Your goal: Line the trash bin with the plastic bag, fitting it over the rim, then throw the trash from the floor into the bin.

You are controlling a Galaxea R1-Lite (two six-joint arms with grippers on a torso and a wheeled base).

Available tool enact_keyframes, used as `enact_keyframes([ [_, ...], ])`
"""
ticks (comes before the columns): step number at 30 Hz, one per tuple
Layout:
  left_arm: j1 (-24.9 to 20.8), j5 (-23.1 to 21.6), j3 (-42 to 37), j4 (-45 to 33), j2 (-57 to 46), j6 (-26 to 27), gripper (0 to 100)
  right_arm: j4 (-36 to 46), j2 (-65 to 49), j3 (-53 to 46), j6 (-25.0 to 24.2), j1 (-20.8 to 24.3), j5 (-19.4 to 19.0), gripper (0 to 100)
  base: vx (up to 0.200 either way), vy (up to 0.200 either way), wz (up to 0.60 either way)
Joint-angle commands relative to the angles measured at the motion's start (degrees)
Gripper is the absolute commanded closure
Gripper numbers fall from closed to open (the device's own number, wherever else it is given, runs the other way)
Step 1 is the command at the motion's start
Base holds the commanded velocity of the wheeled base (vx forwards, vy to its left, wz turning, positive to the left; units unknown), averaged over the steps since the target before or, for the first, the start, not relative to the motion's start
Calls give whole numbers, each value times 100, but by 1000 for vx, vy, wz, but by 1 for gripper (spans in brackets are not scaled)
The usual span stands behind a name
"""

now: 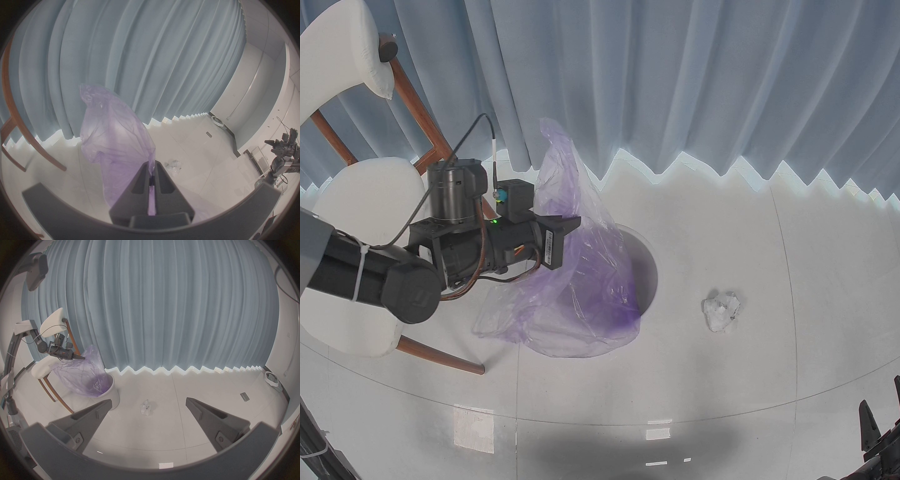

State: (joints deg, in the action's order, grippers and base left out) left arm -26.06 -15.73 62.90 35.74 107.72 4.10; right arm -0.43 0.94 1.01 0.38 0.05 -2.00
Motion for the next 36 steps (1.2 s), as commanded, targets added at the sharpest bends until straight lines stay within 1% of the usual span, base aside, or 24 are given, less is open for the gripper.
enact_keyframes([
  [1,-66,105,424,38,575,-67,100,-1,-94,-101,6,4,-2,0,0,0,0],
  [2,-66,114,732,47,786,-137,100,-1,-94,-101,6,4,-2,0,0,0,0],
  [5,-162,122,987,38,935,-287,100,-1,-94,-101,6,4,-2,0,0,0,0],
  [6,-162,122,987,38,935,-287,100,-1,-94,-101,6,4,-2,0,0,0,0],
  [7,-356,184,934,38,944,-418,100,-1,-94,-101,6,4,-11,0,0,0,0],
  [8,-373,193,925,38,944,-427,100,-1,-94,-101,6,4,-11,0,0,0,0],
  [9,-558,289,767,56,971,-480,100,-1,-94,-101,6,4,-11,0,0,0,0],
  [12,-769,404,785,82,1023,-568,100,-1,-94,-101,6,4,-11,0,0,0,0],
  [13,-769,404,785,82,1023,-568,100,-1,-94,-101,6,4,-11,0,0,0,0],
  [14,-962,509,785,126,1041,-717,100,-1,-94,-101,6,4,-11,0,0,0,0],
  [18,-953,535,776,205,1129,-928,100,-1,-94,-101,6,4,-11,0,0,0,0],
  [19,-874,509,785,205,1111,-1113,100,-1,-94,-101,-3,4,-11,0,0,0,0],
  [25,-804,500,723,161,1023,-1122,100,-1,-94,-101,6,4,-11,0,0,0,0],
  [36,-971,535,706,100,874,-1113,100,-1,-94,-101,-3,4,-11,0,200,0,0],
])
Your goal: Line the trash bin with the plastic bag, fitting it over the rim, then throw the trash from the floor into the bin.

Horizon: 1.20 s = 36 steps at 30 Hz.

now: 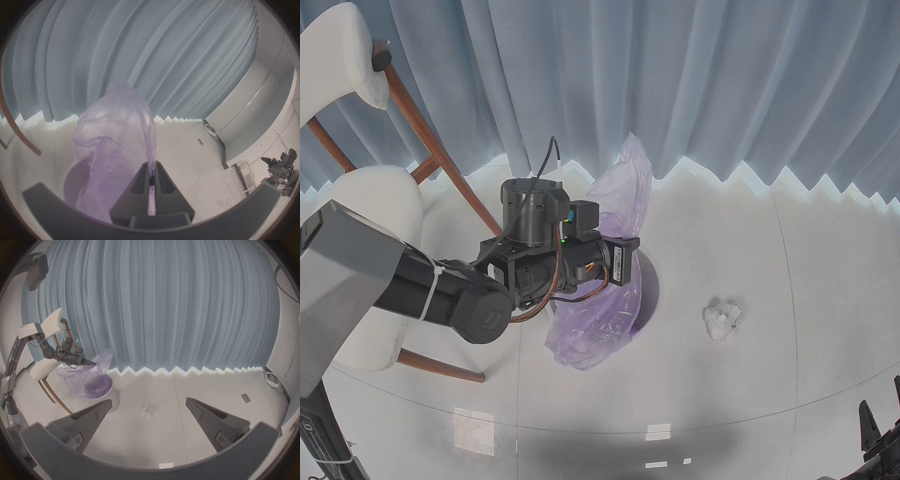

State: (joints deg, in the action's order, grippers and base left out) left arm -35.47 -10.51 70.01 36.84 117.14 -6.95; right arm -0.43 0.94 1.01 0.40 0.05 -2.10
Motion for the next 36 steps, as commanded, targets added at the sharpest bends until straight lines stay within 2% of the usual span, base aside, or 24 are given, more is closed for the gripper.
enact_keyframes([
  [1,-47,23,4,16,-68,1,100,-1,-94,-101,4,4,-1,0,200,0,0],
  [4,-267,295,-23,113,-77,1,100,-1,-94,-101,4,4,-10,0,200,0,0],
  [6,-267,295,-23,113,-77,1,100,-1,-94,-101,4,4,-10,0,0,0,0],
  [7,-513,875,-181,148,-209,-175,100,16,-94,-101,4,4,-10,0,0,0,0],
  [14,-566,1112,-831,192,-622,-246,100,8,-94,-101,-23,4,-19,0,0,0,0],
  [17,-619,1332,-1051,166,-921,-404,100,-80,-32,136,-216,21,-54,0,0,0,0],
  [20,-750,1402,-1490,166,-1132,-711,100,-467,864,822,-471,364,-72,0,0,0,0],
  [21,-794,1376,-1728,166,-1229,-826,100,-617,1286,813,-576,813,-72,0,0,0,0],
  [22,-794,1367,-1798,174,-1237,-852,100,-608,1365,787,-620,971,-80,0,0,0,0],
  [24,-759,1376,-1965,192,-1211,-975,100,-432,1980,716,-1332,1735,-89,0,0,0,0],
  [25,-724,1376,-1939,192,-1202,-1010,100,-397,2288,743,-1543,1981,-98,0,0,0,0],
  [26,-724,1376,-1939,192,-1202,-1010,100,-397,2288,743,-1543,1981,-98,0,0,0,0],
  [27,-601,1376,-1754,192,-1149,-1028,100,-370,2912,839,-1912,2491,-116,0,0,0,0],
  [28,-566,1376,-1649,183,-1114,-1037,100,-370,3193,901,-2053,2667,-133,0,0,0,0],
  [30,-522,1385,-1420,192,-1053,-1028,100,-406,3958,1050,-2475,2922,-309,0,0,0,0],
  [31,-522,1385,-1394,192,-1044,-1028,100,-414,4072,1077,-2519,2939,-362,0,0,0,0],
  [32,-513,1385,-1315,192,-1009,-1028,100,-432,4652,1305,-2659,3027,-687,0,0,0,0],
  [33,-513,1385,-1315,192,-1009,-1028,100,-432,4749,1349,-2659,3027,-757,0,0,0,0],
  [34,-504,1394,-1288,192,-982,-1010,100,-432,5259,1560,-2659,3027,-1091,0,0,0,0],
  [35,-504,1394,-1288,192,-982,-1010,100,-432,5259,1560,-2659,3027,-1091,0,0,0,0],
  [36,-522,1385,-1279,192,-930,-1037,100,-441,5865,1824,-2624,3027,-1364,0,0,0,0],
])
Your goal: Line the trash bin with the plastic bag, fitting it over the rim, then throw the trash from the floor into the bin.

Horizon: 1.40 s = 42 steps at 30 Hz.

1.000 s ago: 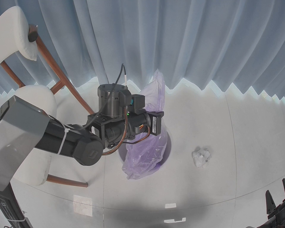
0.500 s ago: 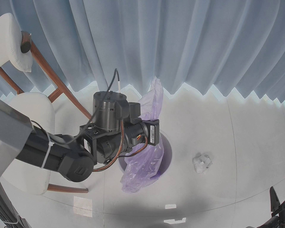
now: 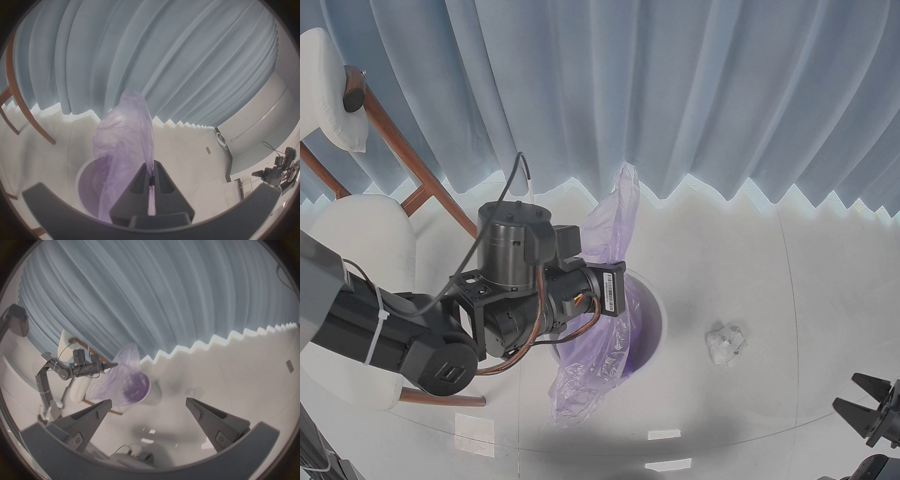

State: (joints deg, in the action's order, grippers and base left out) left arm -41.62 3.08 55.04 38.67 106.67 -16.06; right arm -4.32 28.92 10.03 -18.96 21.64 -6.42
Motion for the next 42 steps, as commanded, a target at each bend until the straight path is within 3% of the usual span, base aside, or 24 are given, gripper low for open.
enact_keyframes([
  [1,84,26,218,9,126,-126,100,-52,3340,1053,-644,868,-1001,0,0,0,0],
  [5,101,17,314,9,179,-117,100,-69,4122,1291,-363,895,-1168,0,0,0,0],
  [7,119,8,516,9,267,-117,100,-447,4931,1273,331,983,-1309,0,0,0,0],
  [10,119,17,648,9,320,-108,100,-1142,5739,1203,788,1000,-1344,0,0,0,0],
  [14,119,17,736,9,416,-117,100,-2100,6530,1097,867,1369,-1361,0,0,0,0],
  [22,119,26,824,9,487,-126,100,-3058,7813,1352,806,1993,-1361,0,0,0,0],
  [23,128,26,824,9,495,-126,100,-3198,7937,1361,806,2046,-1361,100,0,0,0],
  [28,128,26,824,9,513,-135,100,-4007,8596,1607,604,2398,-1520,100,0,0,0],
  [32,136,26,824,9,513,-187,100,-4473,8974,1818,32,2679,-1528,100,0,0,0],
  [33,136,34,824,9,513,-214,100,-4851,9246,2038,-354,2820,-1528,100,0,0,0],
  [37,136,34,815,9,513,-231,100,-5589,9703,2574,-1110,2960,-1449,100,0,0,0],
  [42,136,26,833,9,522,-231,100,-5738,10055,2978,-1769,2987,-1151,100,0,0,0],
])
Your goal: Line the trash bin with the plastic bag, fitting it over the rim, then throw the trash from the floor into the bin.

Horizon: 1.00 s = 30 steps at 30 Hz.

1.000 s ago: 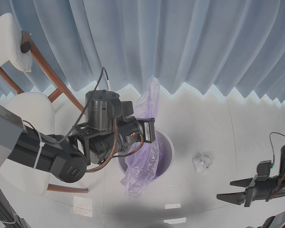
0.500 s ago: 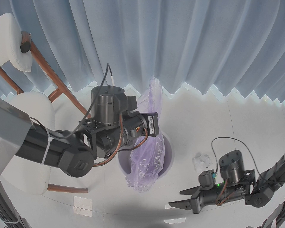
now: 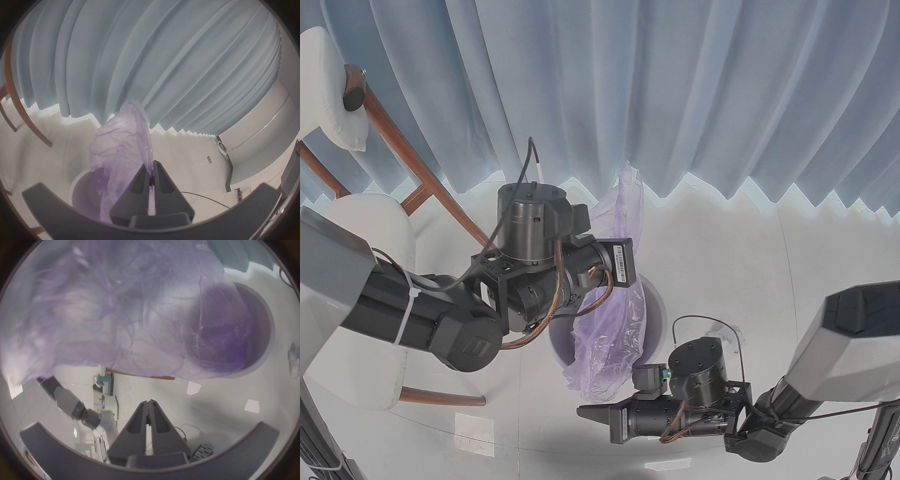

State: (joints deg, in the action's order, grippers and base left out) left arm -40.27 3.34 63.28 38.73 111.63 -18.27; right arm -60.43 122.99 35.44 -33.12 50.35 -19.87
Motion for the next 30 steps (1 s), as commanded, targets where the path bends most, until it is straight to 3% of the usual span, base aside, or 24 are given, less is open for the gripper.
enact_keyframes([
  [1,1,0,9,3,26,-10,100,-180,709,482,-450,116,238,100,0,0,0],
  [3,1,9,9,3,43,-10,100,-312,788,552,-617,116,317,100,0,0,0],
  [8,1,9,167,3,105,-18,100,-1103,1368,1193,-1082,10,1003,100,0,0,0],
  [12,1,26,158,3,122,-18,100,-1164,1535,1668,-1135,-139,1460,100,0,0,0],
  [18,1,26,149,3,113,-10,100,-1120,1509,2081,-977,-508,1653,100,0,0,0],
  [22,10,35,114,3,122,-10,100,-1138,1438,1580,-581,-596,1741,100,0,0,0],
  [27,63,44,35,-6,131,17,100,-1147,709,200,-406,-95,1521,100,0,0,0],
  [30,80,44,0,-6,140,26,100,-1129,50,-512,-423,-51,1381,100,0,0,0],
])
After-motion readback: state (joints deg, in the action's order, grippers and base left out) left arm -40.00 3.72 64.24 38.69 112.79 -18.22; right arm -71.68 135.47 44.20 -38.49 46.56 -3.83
